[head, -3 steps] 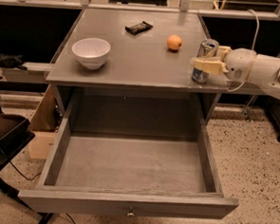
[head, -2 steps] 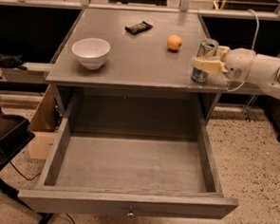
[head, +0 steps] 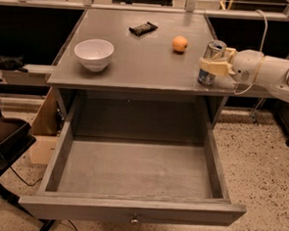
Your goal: Place redbull can into top drawer
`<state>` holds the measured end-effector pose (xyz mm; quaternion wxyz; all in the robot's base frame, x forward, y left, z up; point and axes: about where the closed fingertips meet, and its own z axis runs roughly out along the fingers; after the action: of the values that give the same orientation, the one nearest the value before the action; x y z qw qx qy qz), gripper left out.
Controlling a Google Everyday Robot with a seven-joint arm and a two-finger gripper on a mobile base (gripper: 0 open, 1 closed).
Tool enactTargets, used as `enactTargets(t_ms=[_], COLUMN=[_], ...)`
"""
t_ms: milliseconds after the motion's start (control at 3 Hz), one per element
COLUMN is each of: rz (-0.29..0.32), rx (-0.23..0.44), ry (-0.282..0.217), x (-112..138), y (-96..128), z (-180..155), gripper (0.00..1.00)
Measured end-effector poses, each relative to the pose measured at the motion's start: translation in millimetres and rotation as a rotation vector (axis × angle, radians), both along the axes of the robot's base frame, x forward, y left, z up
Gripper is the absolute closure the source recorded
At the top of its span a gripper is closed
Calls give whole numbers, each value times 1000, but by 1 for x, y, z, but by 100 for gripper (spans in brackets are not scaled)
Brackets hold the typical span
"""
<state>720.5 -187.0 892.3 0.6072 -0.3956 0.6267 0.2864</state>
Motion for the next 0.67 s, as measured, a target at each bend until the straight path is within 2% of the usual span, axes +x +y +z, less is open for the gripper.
enactTargets(t_ms=[333,667], rz=[7,33], rx=[-3,-13], ry=[5,9], x=[0,-14], y=[5,21], z=[2,9], gripper=[100,100])
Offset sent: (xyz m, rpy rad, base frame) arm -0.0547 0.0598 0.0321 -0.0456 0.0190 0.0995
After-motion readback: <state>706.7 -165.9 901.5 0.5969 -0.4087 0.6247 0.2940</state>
